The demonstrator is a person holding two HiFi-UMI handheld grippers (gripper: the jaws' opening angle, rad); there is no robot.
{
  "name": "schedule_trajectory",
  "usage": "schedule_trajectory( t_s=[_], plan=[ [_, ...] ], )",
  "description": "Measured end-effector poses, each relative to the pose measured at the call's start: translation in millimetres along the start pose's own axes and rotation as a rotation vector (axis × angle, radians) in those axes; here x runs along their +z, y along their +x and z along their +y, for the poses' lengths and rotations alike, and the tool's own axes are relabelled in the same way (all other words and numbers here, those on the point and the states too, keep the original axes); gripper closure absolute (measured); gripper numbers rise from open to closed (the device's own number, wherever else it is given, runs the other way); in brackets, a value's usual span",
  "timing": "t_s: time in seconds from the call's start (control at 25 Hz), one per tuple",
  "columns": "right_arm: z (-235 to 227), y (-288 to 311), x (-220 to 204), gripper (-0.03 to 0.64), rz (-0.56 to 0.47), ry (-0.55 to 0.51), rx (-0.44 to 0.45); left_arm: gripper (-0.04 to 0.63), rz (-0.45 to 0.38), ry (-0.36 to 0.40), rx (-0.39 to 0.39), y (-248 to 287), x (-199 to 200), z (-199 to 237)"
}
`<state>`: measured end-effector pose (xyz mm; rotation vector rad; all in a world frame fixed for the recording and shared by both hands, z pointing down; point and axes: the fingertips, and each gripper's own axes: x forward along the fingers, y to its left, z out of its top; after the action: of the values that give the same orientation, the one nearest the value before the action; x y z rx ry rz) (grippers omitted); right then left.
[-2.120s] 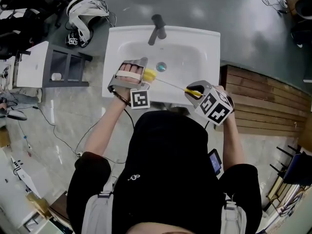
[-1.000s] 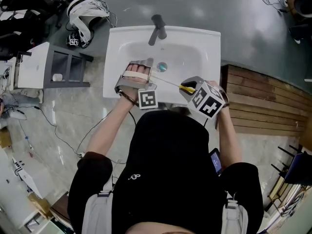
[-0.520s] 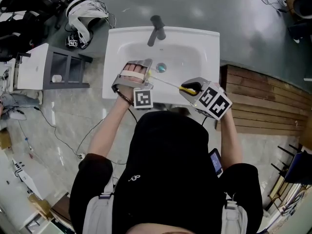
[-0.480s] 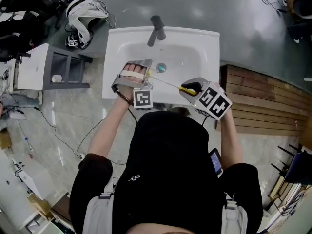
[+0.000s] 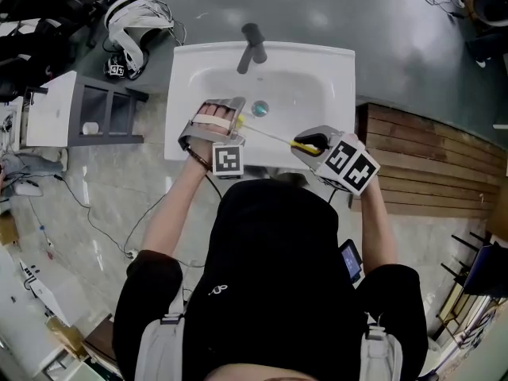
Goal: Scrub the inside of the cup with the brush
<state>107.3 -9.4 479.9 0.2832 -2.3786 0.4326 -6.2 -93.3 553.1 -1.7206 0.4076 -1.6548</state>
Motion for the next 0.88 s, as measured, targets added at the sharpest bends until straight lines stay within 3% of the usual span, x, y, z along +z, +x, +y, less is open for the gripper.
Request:
schedule_trajectory(
  t_s=[0.28, 0.44, 0.56, 0.88],
  plan=[
    [1.0, -4.5, -3.0, 0.552, -0.008, 0.007, -0.004, 0.326, -0.006, -0.004, 0.007, 1.7, 2.2, 2.1],
    [1.4, -9.2, -7.3, 0.552, 0.001, 0.012, -0.011, 0.327, 0.007, 0.025, 0.084, 0.6, -5.5, 16.7],
    [-1.1, -13.5, -10.6, 0.554, -0.014, 0.019, -0.014, 0.327, 0.009, -0.025, 0.027, 2.8, -11.9, 3.6],
    [2.5, -22.3, -12.4, 0.554, -0.022, 0.028, -0.001, 0.327, -0.008, -0.037, 0.002, 0.5, -6.5, -2.1]
  ],
)
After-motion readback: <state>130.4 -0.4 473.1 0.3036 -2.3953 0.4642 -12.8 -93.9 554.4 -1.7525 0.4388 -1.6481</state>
